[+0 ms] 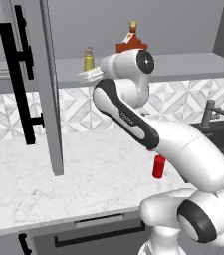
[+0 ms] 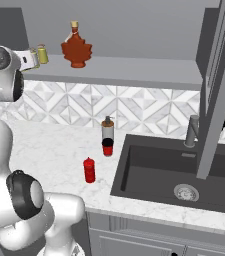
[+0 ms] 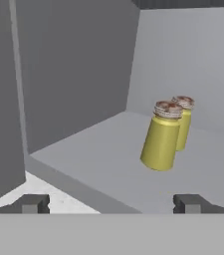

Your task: Put the shaker and condiment bottle from the counter next to their counterparts in the cabinet.

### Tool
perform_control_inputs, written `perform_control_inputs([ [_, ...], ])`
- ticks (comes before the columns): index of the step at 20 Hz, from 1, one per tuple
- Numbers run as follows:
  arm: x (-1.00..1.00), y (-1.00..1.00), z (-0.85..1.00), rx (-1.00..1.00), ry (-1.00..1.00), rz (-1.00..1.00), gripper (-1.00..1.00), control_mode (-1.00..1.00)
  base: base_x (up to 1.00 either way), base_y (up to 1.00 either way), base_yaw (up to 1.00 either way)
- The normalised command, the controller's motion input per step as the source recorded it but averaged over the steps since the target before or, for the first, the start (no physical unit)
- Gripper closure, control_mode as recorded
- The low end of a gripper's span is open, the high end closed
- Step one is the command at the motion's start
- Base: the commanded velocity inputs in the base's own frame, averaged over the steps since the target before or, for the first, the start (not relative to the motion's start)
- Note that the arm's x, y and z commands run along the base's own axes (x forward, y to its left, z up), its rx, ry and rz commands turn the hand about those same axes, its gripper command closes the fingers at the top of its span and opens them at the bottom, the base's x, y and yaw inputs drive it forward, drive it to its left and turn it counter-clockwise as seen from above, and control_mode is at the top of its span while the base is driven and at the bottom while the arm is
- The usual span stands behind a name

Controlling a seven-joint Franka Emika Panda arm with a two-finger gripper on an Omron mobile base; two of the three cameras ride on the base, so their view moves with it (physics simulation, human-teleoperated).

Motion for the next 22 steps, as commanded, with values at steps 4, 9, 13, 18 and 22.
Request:
perform_control_inputs([
  [4,-1.00,-0.24,0.02,0.04,-0.05,0.00,-1.00,-1.00,0.00,0.00,0.00],
  [9,-1.00,-0.56,0.00,0.12,-0.22,-0.01,-1.00,-1.00,0.00,0.00,0.00],
  [13,-0.80,-0.68,0.00,0.02,-0.11,0.00,-1.00,-1.00,0.00,0.00,0.00],
  [18,-0.62,-0.50,-0.10,0.01,0.01,0.00,-1.00,-1.00,0.00,0.00,0.00],
  [22,-0.57,0.01,-0.26,0.00,0.06,-0.02,-1.00,-1.00,0.00,0.00,0.00],
])
